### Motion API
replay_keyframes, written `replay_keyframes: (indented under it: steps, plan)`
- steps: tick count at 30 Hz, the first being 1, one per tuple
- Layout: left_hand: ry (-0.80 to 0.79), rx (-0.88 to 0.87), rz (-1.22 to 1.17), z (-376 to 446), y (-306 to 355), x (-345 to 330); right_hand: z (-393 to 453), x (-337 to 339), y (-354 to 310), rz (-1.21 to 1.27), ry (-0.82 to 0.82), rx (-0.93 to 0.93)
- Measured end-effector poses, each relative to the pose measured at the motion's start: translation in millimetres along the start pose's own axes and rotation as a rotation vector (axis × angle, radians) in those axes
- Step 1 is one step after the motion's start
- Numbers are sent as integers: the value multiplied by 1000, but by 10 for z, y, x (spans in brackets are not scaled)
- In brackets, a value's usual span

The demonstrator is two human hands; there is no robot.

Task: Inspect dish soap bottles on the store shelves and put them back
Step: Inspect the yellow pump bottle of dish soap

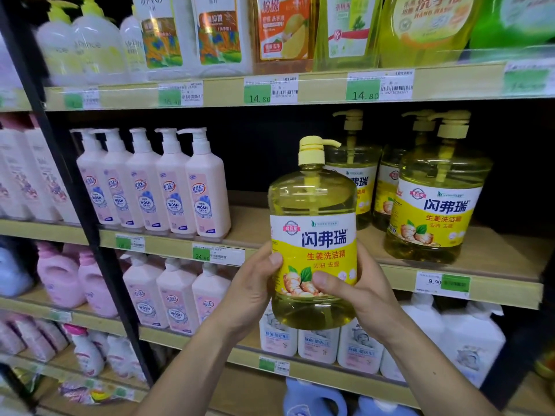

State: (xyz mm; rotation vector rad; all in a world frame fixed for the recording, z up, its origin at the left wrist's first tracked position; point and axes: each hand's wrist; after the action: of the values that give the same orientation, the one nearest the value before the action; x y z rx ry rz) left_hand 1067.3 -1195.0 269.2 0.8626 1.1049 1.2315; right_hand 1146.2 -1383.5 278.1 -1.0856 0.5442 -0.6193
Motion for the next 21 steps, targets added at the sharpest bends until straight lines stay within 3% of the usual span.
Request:
replay_keyframes:
  steps: [5,9,13,17,21]
  plan:
    - [23,-27,191,-54,97,-16,-23,41,45,-14,-74,82]
    - [10,-56,209,-43,51,-3,-13,101,85,-96,-118,76]
    - [-3,-100,234,-68,-16,31,-19,204,148,-270,-86,54]
    - [1,-123,405,-79,-19,37,-10,296,216,-449,-90,43]
    - [-1,-162,485,-146,-33,13,-51,296,223,-497,-69,17]
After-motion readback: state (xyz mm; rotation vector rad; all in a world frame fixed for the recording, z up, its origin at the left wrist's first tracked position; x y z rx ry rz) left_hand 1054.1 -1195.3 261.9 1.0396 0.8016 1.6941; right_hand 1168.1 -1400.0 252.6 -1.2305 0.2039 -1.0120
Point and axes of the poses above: each hand's wrist, its own z-axis towards the middle knuckle, its own x-axis out of the back of the hand, y = z × x, and after that the axes turned 3 degrees about -y, right-handed
